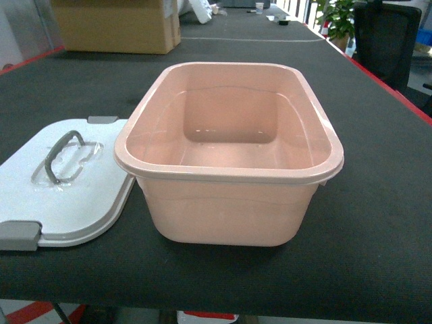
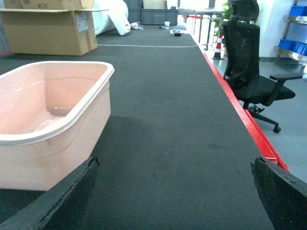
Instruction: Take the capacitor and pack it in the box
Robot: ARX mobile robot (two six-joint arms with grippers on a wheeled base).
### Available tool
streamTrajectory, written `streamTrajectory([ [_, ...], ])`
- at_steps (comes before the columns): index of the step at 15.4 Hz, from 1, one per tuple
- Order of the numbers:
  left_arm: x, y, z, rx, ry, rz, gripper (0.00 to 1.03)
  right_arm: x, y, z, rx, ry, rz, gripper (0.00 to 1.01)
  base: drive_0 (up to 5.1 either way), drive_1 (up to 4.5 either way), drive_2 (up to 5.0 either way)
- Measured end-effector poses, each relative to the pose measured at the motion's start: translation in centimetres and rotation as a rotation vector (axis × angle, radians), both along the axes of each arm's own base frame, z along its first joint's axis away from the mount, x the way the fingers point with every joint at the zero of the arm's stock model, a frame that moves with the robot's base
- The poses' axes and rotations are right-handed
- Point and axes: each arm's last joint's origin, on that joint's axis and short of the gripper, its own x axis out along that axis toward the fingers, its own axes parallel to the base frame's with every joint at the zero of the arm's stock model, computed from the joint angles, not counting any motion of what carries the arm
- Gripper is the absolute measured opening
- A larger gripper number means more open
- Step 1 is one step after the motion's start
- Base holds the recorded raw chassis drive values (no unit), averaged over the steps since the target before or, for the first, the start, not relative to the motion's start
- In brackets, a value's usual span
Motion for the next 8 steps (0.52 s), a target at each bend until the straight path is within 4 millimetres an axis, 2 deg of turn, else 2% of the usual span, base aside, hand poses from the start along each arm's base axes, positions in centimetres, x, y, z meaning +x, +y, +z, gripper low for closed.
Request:
streamTrajectory([
  [1,-0.4,0.0,0.5,-0.013,-0.024,-0.070,0.64,0.0,0.0,0.0,0.000,-0.001,0.000,0.98,0.0,0.00,0.0],
  [3,-1.2,0.5,0.2,-0.014,-0.005,-0.112,0.41,0.0,0.0,0.0,0.000,-0.001,0.000,0.98,0.0,0.00,0.0],
  [4,-1.5,1.3,0.4,-0.015,-0.011,-0.083,0.29,0.0,0.0,0.0,0.000,-0.001,0.000,0.98,0.0,0.00,0.0],
  [6,-2.2,1.3,0.8,-0.017,-0.032,-0.092,0.04,0.0,0.0,0.0,0.000,-0.002,0.001,0.98,0.0,0.00,0.0],
  [8,-2.7,1.3,0.8,-0.019,-0.029,-0.094,0.02,0.0,0.0,0.0,0.000,-0.001,0.000,0.98,0.0,0.00,0.0],
])
